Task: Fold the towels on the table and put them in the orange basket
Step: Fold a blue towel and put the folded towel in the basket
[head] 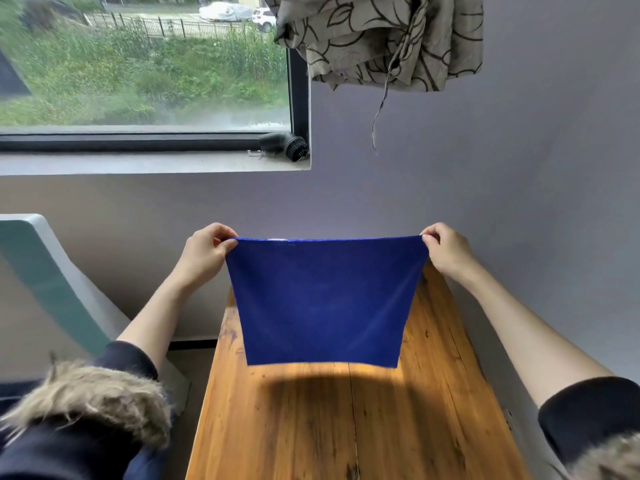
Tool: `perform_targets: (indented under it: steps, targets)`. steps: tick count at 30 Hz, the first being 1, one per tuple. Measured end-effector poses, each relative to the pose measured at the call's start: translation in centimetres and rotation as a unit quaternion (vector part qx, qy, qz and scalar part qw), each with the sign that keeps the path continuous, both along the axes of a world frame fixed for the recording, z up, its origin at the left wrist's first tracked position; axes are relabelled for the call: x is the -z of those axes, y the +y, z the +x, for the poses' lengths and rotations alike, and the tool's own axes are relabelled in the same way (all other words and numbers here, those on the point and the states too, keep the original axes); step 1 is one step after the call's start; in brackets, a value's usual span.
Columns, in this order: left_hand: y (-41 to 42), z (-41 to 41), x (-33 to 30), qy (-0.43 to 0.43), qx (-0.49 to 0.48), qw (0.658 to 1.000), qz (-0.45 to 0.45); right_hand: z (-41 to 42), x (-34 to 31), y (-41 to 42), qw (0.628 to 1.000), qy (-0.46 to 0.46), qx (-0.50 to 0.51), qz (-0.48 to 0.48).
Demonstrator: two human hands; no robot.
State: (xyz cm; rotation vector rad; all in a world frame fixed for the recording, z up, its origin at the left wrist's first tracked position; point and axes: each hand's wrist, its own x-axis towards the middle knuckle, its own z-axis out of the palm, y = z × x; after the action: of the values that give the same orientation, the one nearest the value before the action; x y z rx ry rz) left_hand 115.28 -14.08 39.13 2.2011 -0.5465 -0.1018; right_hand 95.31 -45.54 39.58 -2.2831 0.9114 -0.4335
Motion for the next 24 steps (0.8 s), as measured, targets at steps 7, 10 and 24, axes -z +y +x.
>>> perform_targets:
  steps: [7,10,24]
  targets:
    - [-0.1,-1.1,-0.8,-0.048,0.01,0.996,-0.074,-0.5,-1.5,-0.3,0.993,-0.112,0.016,-0.041]
    - [1.8,-2.9,2.0,-0.007,0.033,0.998,-0.055,-2.9,1.7,0.8,0.994,-0.103,-0.002,-0.022]
    - [10.1,-17.2,20.1,0.293,0.122,0.922,0.224,-18.2,20.4,8.2,0.951,0.261,-0.039,0.164]
